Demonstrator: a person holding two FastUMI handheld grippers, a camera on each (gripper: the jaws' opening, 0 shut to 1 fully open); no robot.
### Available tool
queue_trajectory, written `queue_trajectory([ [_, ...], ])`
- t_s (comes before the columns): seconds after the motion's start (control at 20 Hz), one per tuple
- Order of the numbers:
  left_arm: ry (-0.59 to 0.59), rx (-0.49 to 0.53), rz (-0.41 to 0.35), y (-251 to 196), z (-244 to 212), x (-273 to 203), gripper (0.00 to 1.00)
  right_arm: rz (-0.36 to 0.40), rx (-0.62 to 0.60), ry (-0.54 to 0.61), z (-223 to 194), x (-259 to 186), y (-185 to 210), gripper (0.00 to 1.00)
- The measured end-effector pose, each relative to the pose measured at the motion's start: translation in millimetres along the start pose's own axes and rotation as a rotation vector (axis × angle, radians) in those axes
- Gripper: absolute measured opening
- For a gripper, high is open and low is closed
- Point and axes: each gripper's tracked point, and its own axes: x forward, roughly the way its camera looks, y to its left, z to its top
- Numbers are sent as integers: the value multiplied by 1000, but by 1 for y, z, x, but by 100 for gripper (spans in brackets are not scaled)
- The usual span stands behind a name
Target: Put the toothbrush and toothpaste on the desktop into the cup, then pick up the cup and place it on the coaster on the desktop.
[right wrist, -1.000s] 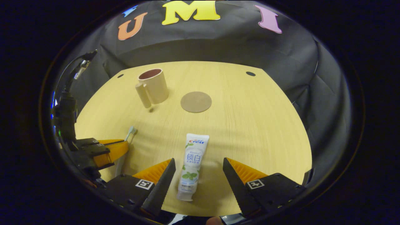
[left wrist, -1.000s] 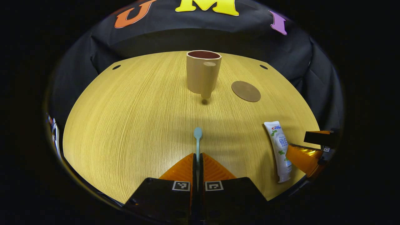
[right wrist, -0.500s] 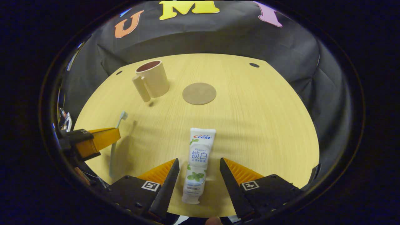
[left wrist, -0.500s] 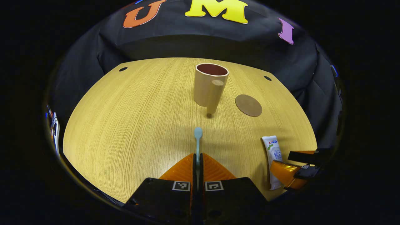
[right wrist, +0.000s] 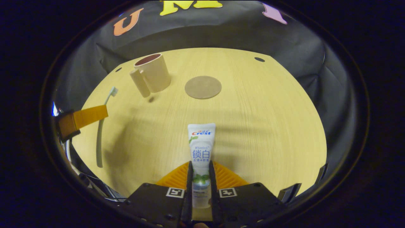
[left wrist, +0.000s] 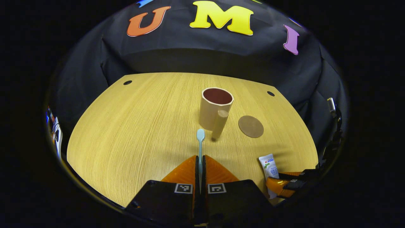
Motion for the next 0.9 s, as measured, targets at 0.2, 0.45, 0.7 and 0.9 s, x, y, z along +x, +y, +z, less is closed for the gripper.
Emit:
queue_trajectory([
  [0.2, -103, 12, -14, 1, 40, -3, 3, 34, 8, -32, 13, -15, 3, 24],
  [0.45, -308, 35, -72, -11, 122, 2, 3, 62, 0, -93, 36, -33, 8, 24],
  [0.7, -535, 34, -127, -24, 195, 17, 3, 71, 13, -132, 50, -55, 2, 24],
  [0.9, -660, 61, -116, -29, 232, 32, 3, 65, 29, -146, 50, -65, -9, 24],
])
